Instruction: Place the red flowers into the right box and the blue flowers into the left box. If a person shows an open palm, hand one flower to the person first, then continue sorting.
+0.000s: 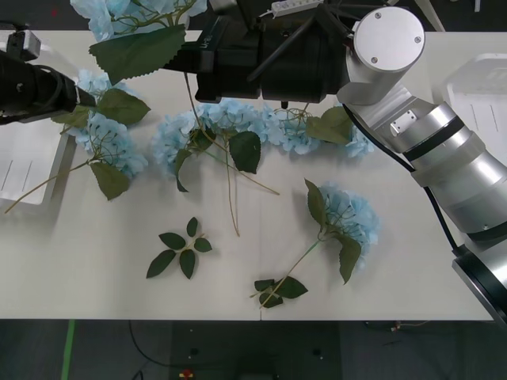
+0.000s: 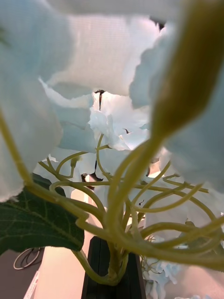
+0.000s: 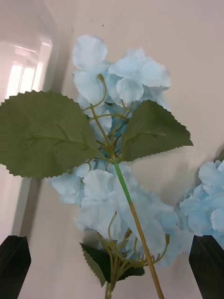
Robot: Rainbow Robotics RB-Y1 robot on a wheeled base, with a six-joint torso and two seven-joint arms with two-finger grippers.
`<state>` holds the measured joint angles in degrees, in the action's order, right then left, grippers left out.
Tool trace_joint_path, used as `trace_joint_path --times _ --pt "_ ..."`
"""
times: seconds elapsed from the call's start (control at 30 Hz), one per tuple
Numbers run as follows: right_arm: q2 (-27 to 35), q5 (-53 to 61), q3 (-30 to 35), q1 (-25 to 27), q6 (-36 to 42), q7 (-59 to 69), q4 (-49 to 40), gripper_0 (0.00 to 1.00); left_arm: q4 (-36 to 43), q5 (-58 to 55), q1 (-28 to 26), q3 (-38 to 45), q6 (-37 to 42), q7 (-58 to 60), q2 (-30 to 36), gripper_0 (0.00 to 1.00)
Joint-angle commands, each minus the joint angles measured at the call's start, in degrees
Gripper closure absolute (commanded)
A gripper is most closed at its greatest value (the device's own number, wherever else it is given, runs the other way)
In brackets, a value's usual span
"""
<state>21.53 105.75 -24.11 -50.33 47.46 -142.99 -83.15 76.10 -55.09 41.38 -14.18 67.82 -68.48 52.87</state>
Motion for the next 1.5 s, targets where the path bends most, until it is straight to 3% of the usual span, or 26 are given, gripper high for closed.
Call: trace_joint_path --times 0.03,0.2,0.37,0.57,0.77,0.87,1.1,1.23,1.5 --pt "-1.93 -0.37 -0.59 -3.02 -0.44 0.7 -2.19 1.0 -5.44 1.83 8.01 -3.05 -2.61 -3.24 0.48 0.0" --pt "-2.02 -0.46 -0.59 -3.02 -0.44 0.7 -2.19 1.0 -11.15 2.97 8.98 -3.23 -10.61 -3.76 -2.68 0.0" --pt "-2.02 -0.46 -0.59 -3.02 -0.44 0.87 -2.19 1.0 -12.56 2.88 9.15 -5.51 -12.89 -4.29 -3.83 0.0" --pt "-2.02 -0.55 -0.59 -3.02 -0.44 0.96 -2.19 1.0 -1.13 -4.5 7.31 -2.17 0.38 -4.47 1.8 0.0" --pt "-2.02 -0.55 -0.59 -2.93 -0.53 0.96 -2.19 1.0 17.32 -13.73 -9.65 10.66 2.75 -5.87 5.75 0.0" --pt "-2.02 -0.55 -0.5 -2.93 -0.44 0.96 -2.19 1.0 26.99 -17.77 -21.43 16.73 -1.2 -7.19 5.75 0.0" --pt "-2.02 -0.46 -0.59 -2.93 -0.53 0.96 -2.19 1.0 39.3 -27.0 -42.35 22.61 -15.18 -16.42 3.12 0.0" --pt "-2.02 -0.55 -0.59 -2.93 -0.53 0.96 -2.19 1.0 44.31 -28.14 -46.66 22.7 -19.22 -22.04 -3.91 0.0" --pt "-2.02 -0.55 -0.77 -2.93 -0.44 1.4 -2.19 1.0 51.69 -26.3 -45.43 19.36 -19.75 -26.53 -19.29 0.0"
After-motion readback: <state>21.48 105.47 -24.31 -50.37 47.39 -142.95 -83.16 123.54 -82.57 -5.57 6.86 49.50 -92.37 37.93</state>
